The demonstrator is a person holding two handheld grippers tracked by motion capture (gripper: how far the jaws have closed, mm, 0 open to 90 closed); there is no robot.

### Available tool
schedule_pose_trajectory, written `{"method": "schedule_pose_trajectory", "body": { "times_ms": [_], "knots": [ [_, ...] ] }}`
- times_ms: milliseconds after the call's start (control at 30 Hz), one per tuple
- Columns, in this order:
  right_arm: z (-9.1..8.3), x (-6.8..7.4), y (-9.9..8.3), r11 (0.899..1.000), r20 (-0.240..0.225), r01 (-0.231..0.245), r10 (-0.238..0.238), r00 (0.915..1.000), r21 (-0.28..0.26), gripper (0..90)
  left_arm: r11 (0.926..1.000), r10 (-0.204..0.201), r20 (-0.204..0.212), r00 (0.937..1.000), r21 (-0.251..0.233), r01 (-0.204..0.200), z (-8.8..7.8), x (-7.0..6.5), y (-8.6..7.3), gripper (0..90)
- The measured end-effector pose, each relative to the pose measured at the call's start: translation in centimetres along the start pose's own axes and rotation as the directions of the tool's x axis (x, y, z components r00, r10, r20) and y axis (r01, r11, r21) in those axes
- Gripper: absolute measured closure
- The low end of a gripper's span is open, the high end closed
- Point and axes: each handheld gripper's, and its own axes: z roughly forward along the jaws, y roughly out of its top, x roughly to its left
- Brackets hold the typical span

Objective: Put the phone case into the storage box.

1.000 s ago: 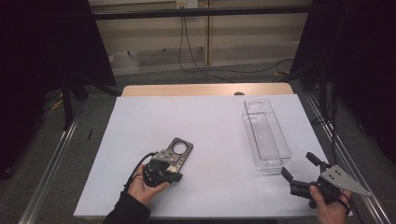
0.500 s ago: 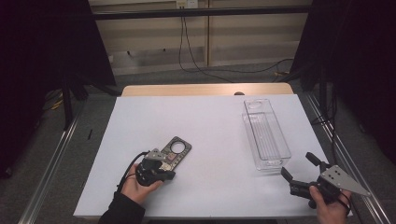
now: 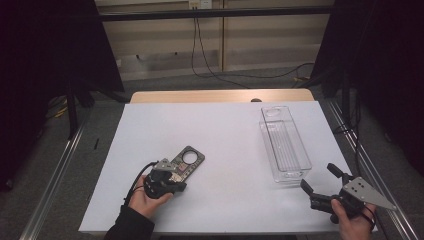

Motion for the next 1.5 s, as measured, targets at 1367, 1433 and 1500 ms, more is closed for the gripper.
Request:
{"method": "schedule_pose_trajectory", "body": {
  "times_ms": [1367,1433,1500],
  "knots": [
    [0.1,0.1,0.0,1.000,0.003,-0.001,0.001,1.0000,0.003,0.0,0.9686,-0.101,-0.192,0.9761,-0.243,0.052,-7.5,2.3,-1.3,5.2],
    [0.1,0.1,0.0,1.000,0.002,0.000,0.000,1.0000,0.004,0.0,0.9721,-0.103,-0.205,0.9734,-0.228,0.055,-7.2,2.5,-1.0,5.3],
    [0.1,0.1,0.0,1.000,0.000,0.001,-0.001,1.0000,0.001,0.0,0.9762,-0.123,-0.211,0.9698,-0.202,0.080,-6.3,3.4,-0.2,5.3]
  ]
}}
